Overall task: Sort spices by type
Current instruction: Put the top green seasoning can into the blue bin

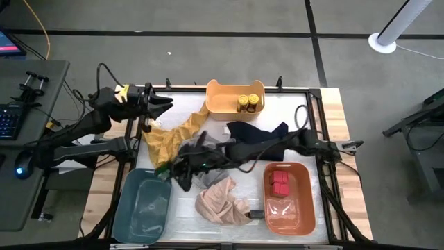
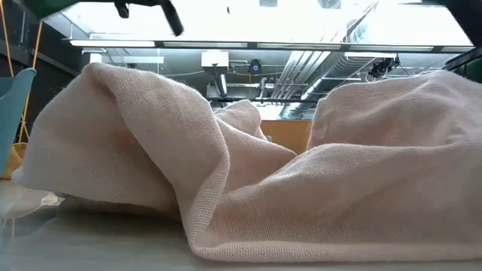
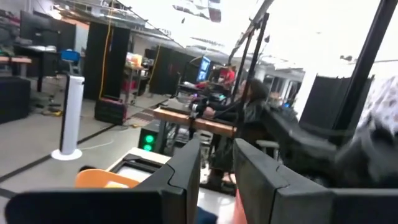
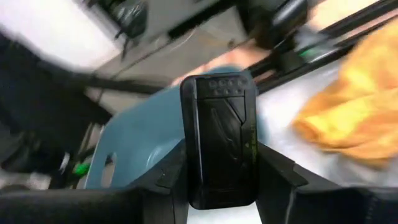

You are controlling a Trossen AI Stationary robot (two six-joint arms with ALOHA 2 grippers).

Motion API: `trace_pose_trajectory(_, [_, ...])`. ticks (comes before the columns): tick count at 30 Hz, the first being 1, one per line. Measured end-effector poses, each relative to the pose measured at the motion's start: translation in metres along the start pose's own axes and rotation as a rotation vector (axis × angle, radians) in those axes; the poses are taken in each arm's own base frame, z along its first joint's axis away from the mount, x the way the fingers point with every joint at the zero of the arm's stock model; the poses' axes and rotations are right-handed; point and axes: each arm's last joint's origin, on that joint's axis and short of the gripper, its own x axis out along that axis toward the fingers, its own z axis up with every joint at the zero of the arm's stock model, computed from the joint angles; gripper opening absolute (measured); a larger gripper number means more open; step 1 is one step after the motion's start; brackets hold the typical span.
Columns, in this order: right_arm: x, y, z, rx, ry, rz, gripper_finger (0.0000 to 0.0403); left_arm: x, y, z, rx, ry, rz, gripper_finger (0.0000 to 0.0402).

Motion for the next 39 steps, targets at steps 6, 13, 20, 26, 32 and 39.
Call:
trace_pose_trajectory(6, [0.043,-0.003,-0.016,-0.064,0.083,0.087,0.0124,-0.004,-0.002,0.0,-0.106,0.009,-0.022,0.0084])
trace_pose_trajectory(13, [0.06,-0.016,-0.042,-0.099,0.128,0.049,0.0124,-0.005,-0.012,-0.003,-0.257,0.107,-0.255,0.0077])
trace_pose_trajectory(20, [0.06,-0.01,-0.05,-0.249,0.145,0.061,0.0124,-0.015,-0.029,-0.006,-0.299,0.172,-0.367,0.0042])
trace_pose_trajectory(26, [0.064,-0.013,-0.055,-0.311,0.162,0.062,0.0124,-0.019,-0.037,-0.007,-0.316,0.179,-0.391,0.001])
trace_pose_trajectory(32, [0.064,-0.015,-0.054,-0.379,0.16,0.05,0.0124,-0.022,-0.046,-0.024,-0.329,0.351,-0.384,0.0])
trace_pose_trajectory(39, [0.064,-0.016,-0.056,-0.426,0.179,0.046,0.0124,-0.039,-0.054,-0.021,-0.223,0.773,-0.123,0.0])
